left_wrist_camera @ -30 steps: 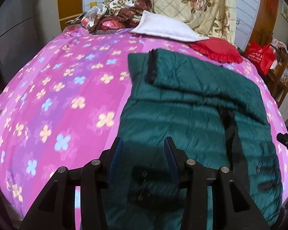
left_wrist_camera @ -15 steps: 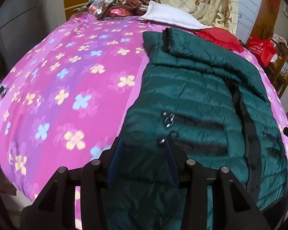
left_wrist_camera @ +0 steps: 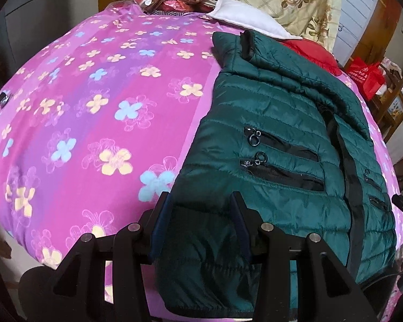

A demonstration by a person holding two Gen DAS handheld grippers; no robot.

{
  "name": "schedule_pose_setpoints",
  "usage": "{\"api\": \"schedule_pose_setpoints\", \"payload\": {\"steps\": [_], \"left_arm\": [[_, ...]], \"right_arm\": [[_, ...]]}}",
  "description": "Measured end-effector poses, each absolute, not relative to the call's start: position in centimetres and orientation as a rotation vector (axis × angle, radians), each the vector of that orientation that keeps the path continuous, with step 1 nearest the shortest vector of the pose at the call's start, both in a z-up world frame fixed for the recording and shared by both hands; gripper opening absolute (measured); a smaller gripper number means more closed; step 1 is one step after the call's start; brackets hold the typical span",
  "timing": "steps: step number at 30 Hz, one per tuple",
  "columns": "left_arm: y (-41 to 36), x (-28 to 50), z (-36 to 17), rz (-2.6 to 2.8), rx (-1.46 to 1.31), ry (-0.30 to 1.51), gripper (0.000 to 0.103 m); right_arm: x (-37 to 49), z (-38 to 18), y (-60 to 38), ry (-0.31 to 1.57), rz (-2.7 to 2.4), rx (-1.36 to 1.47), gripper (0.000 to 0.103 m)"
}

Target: Fold large clothes

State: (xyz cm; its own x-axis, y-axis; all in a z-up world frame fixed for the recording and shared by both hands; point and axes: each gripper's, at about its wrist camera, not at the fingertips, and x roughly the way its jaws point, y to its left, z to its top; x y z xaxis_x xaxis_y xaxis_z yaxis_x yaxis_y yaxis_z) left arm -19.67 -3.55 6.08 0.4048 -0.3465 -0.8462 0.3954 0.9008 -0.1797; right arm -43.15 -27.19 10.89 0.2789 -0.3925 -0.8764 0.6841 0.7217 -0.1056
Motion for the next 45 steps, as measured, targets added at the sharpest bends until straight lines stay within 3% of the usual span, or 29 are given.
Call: {"api": "schedule_pose_setpoints", "payload": {"steps": [24, 45], "left_arm": [[-2.1, -19.9, 4.4, -0.512, 0.026, 1.143, 0.035], [-1.7, -21.0, 3.1, -0.529, 0.035, 1.163, 0.053]], "right_arm": [[-51.4, 9.2, -26.5, 1.166, -0.658, 0.493, 0.086], [-50.5, 6.9, -25.4, 1.211, -0.558, 0.557, 0.09]]}}
